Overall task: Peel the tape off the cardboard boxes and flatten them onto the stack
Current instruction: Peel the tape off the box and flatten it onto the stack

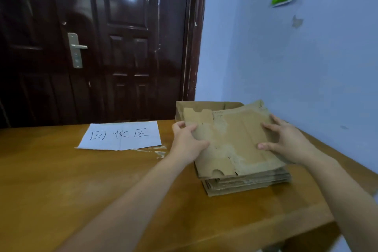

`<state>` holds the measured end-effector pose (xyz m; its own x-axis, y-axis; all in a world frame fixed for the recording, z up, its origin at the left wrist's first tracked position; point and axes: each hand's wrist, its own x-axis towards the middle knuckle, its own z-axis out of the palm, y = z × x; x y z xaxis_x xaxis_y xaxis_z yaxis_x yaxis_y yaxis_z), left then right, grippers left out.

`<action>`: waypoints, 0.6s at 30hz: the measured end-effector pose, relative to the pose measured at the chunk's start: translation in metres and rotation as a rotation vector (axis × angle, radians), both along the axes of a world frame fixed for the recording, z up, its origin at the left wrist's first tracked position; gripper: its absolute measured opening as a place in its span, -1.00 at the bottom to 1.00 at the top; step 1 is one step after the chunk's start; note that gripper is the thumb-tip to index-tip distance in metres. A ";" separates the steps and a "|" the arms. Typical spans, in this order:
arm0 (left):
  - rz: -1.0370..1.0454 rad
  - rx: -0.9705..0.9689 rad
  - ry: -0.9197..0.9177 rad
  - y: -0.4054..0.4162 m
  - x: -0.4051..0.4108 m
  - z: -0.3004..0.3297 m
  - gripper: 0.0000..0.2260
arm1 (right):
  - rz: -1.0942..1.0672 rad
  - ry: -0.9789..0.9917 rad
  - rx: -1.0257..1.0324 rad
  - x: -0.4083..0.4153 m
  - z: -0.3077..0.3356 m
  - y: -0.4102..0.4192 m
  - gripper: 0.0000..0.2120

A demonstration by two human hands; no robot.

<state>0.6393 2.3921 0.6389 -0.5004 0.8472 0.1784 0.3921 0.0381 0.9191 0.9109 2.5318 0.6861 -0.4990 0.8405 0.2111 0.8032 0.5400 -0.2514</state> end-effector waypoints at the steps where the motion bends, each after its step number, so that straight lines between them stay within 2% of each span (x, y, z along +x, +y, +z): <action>1: -0.024 -0.020 -0.013 0.006 0.007 -0.003 -0.33 | -0.009 -0.024 -0.021 0.008 -0.003 0.007 -0.09; 6: -0.059 -0.101 -0.007 0.025 0.029 -0.023 -0.27 | -0.013 -0.142 -0.167 0.023 -0.030 0.035 -0.14; 11: -0.080 -0.205 0.126 0.026 0.033 -0.042 -0.19 | 0.003 -0.133 -0.265 0.027 -0.060 0.045 -0.19; 12: -0.064 -0.233 0.207 0.026 0.032 -0.045 -0.21 | 0.007 -0.131 -0.271 0.029 -0.063 0.046 -0.20; 15: 0.014 -0.275 0.651 0.027 0.033 -0.050 -0.33 | 0.021 -0.142 -0.286 0.032 -0.069 0.050 -0.25; 18: -0.104 -0.235 0.951 0.038 0.041 -0.046 -0.35 | 0.044 -0.166 -0.333 0.030 -0.064 0.053 -0.31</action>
<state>0.6800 2.4301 0.5932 -0.1566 0.9441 0.2900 0.9760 0.1029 0.1922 0.9409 2.5847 0.6217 -0.5404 0.8265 -0.1575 0.8258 0.4852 -0.2873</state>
